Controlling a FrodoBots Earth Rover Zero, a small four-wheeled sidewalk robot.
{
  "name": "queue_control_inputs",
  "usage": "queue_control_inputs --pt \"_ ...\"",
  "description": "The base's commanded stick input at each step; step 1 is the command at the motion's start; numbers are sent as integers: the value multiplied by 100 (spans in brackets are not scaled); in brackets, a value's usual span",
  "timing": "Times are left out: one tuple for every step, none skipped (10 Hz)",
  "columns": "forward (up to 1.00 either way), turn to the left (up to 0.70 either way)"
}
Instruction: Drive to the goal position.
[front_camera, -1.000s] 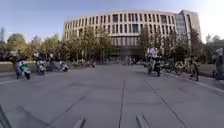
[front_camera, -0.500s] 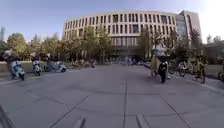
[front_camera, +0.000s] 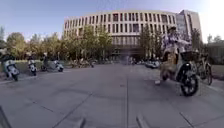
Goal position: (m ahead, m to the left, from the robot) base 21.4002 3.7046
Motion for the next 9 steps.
queue_control_inputs --pt "60 0" --pt "60 0" --pt "60 0" --pt "60 0" --pt "60 0" --pt "60 0" --pt "60 1" --pt "60 5" --pt "60 15"
